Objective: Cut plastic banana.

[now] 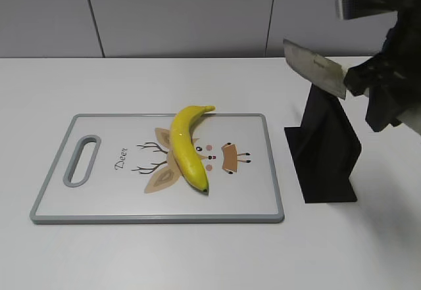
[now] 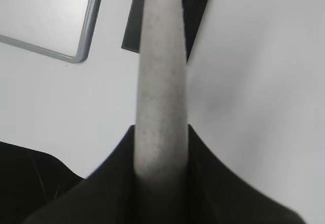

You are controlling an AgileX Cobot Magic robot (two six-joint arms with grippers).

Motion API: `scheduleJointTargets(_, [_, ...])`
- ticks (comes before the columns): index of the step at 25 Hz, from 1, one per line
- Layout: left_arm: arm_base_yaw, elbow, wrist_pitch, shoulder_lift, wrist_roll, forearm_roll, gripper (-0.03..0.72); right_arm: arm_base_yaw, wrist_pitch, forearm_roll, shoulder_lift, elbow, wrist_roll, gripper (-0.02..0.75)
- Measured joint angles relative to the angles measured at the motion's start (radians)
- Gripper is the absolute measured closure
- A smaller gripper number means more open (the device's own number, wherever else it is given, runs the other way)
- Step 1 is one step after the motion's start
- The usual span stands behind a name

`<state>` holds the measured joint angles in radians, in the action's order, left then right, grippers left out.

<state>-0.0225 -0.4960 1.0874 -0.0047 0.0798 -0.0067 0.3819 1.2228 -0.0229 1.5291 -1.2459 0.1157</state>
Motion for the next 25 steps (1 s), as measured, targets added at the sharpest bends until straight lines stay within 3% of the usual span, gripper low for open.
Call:
scheduleJointTargets(8, [0.0,-0.005,-0.013,0.001,0.014,0.001,0.153,0.001,0.003,0.032,-0.058,-0.041,-0.131,0.558])
scheduleJointTargets(14, [0.0,-0.056,-0.09,0.14,0.086,-0.027,0.153,0.001,-0.018,0.005,-0.058,-0.06,-0.411,0.558])
scheduleJointTargets(18, [-0.002,-0.088,-0.164,0.287,0.167,-0.088,0.153,0.001,-0.069,-0.078,-0.057,-0.06,-0.579,0.558])
scheduleJointTargets(21, [-0.033,-0.118,-0.211,0.389,0.231,-0.118,0.153,0.001,-0.09,-0.145,-0.041,-0.06,-0.687,0.558])
scheduleJointTargets(25, [-0.128,-0.184,-0.23,0.527,0.346,-0.122,0.153,0.001,-0.104,-0.195,0.01,-0.063,-0.838,0.558])
